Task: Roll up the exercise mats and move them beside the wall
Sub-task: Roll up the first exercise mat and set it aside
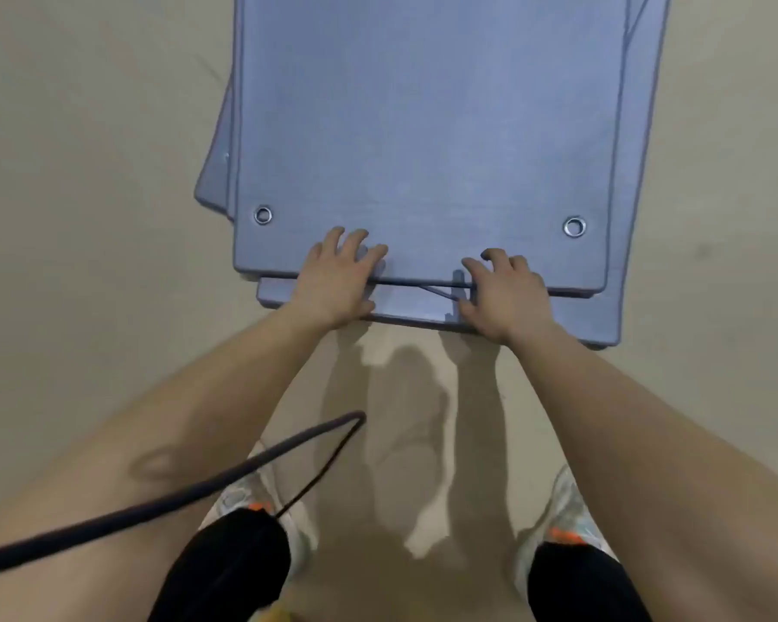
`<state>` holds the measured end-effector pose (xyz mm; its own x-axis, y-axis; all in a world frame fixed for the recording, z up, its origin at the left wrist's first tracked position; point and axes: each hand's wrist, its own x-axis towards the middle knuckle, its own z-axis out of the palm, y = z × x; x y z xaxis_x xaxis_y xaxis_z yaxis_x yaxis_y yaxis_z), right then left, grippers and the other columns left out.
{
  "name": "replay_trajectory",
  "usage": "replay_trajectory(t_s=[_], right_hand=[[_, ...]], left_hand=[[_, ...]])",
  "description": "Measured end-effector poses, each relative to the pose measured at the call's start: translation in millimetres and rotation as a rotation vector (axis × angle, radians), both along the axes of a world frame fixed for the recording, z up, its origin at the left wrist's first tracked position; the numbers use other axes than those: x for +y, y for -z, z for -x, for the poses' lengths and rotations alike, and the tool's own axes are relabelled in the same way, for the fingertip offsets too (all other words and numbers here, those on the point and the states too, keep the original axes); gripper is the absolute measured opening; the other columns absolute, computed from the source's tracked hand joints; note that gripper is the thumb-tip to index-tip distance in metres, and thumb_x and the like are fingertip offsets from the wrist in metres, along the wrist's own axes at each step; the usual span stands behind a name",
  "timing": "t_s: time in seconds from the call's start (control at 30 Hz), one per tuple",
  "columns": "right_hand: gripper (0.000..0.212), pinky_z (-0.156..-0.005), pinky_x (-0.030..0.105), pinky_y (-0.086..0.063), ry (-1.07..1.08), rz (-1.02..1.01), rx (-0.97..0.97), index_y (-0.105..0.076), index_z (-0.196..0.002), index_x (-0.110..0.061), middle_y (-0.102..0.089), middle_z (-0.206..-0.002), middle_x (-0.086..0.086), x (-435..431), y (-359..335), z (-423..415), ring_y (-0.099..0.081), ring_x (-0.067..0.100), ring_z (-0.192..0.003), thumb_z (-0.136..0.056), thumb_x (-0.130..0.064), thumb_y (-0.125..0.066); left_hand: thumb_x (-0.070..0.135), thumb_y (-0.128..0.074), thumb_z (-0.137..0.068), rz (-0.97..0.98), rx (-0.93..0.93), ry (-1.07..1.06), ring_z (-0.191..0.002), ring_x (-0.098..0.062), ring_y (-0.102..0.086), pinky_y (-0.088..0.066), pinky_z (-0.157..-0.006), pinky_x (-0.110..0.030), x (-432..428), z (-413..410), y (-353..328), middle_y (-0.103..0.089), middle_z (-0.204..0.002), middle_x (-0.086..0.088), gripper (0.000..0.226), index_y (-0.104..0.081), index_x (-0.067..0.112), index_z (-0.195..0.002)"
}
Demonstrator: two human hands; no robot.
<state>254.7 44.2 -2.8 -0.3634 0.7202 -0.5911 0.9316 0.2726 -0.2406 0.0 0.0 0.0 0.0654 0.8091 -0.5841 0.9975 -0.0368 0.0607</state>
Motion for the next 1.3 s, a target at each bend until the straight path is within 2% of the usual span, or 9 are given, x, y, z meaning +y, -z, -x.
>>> replay_trajectory(t_s=[0.1,0.27,0.4,0.57,0.73,0.87,1.0,1.13,1.3], right_hand=[[0.056,-0.098,0.046,-0.039,-0.06,-0.198,0.005,-0.046,-0.136,-0.025,-0.042,-0.143,0.006,-21,60,2,-0.041,0.035,-0.122,-0.091,-0.053,-0.061],[0.051,-0.089,0.048,-0.038,-0.095,-0.54,0.023,-0.054,-0.127,-0.016,-0.053,-0.126,0.011,-21,105,1,-0.049,0.038,-0.104,-0.09,-0.049,-0.064],[0.042,-0.081,0.046,-0.039,-0.149,-0.658,0.117,-0.059,-0.119,-0.016,-0.057,-0.117,0.01,-10,113,1,-0.051,0.037,-0.095,-0.097,-0.05,-0.049],[0.046,-0.08,0.047,-0.041,-0.153,-0.706,0.097,-0.059,-0.122,-0.015,-0.057,-0.116,0.01,-14,111,0,-0.052,0.037,-0.095,-0.095,-0.052,-0.058],[0.042,-0.06,0.04,-0.041,0.046,-0.645,0.113,-0.067,-0.093,-0.01,-0.064,-0.085,0.012,12,64,29,-0.06,0.039,-0.077,-0.106,-0.038,-0.04],[0.05,-0.07,0.039,-0.037,0.05,-0.368,-0.059,-0.067,-0.103,-0.016,-0.069,-0.104,0.014,37,21,36,-0.062,0.038,-0.093,-0.109,-0.048,-0.028],[0.048,-0.071,0.037,-0.042,0.06,-0.093,-0.011,-0.065,-0.091,-0.016,-0.067,-0.092,0.005,38,-13,39,-0.063,0.032,-0.09,-0.105,-0.054,-0.039],[0.024,-0.08,0.042,-0.042,-0.118,-0.734,-0.009,-0.066,-0.106,-0.015,-0.067,-0.096,0.011,-13,-13,49,-0.06,0.036,-0.087,-0.093,-0.034,-0.074],[0.103,-0.121,0.06,-0.017,-0.211,-0.665,-0.137,-0.028,-0.159,-0.003,-0.028,-0.162,0.024,-61,27,55,-0.022,0.047,-0.149,-0.081,-0.051,-0.077]], left_hand=[[0.047,-0.076,-0.084,-0.153,-0.006,0.111,-0.144,-0.046,-0.028,-0.033,-0.114,-0.056,-13,13,56,-0.038,-0.156,-0.014,0.077,-0.043,0.021,-0.149],[0.035,-0.077,-0.088,-0.454,-0.002,0.321,-0.118,-0.044,-0.054,-0.056,-0.084,-0.051,-5,48,97,-0.056,-0.133,-0.02,0.053,-0.058,0.007,-0.128],[0.033,-0.048,-0.103,-0.675,-0.038,0.467,-0.108,-0.039,-0.069,-0.059,-0.063,-0.042,-6,60,109,-0.069,-0.125,-0.018,0.038,-0.067,0.002,-0.116],[0.023,-0.04,-0.101,-0.674,-0.118,0.292,-0.075,-0.034,-0.073,-0.047,-0.044,-0.034,-1,50,91,-0.074,-0.093,-0.012,0.036,-0.071,0.005,-0.099],[0.017,-0.043,-0.108,-0.442,0.011,-0.052,-0.091,-0.039,-0.066,-0.032,-0.064,-0.039,23,29,45,-0.07,-0.107,-0.012,0.02,-0.059,0.011,-0.118],[0.015,-0.039,-0.106,-0.335,0.184,0.08,-0.091,-0.039,-0.064,-0.039,-0.068,-0.039,46,28,10,-0.069,-0.108,-0.015,0.026,-0.059,0.012,-0.123],[0.013,-0.041,-0.102,-0.103,0.108,0.091,-0.088,-0.033,-0.053,-0.038,-0.074,-0.037,40,39,-13,-0.065,-0.114,-0.016,0.027,-0.063,0.015,-0.117],[0.011,-0.043,-0.102,0.026,-0.034,-0.007,-0.09,-0.03,-0.051,-0.036,-0.076,-0.035,33,53,-14,-0.064,-0.112,-0.012,0.018,-0.06,0.015,-0.105],[0.028,-0.037,-0.112,-0.116,-0.075,-0.036,-0.09,-0.027,-0.052,-0.038,-0.079,-0.037,59,68,-3,-0.067,-0.117,-0.01,0.027,-0.063,0.019,-0.115]])
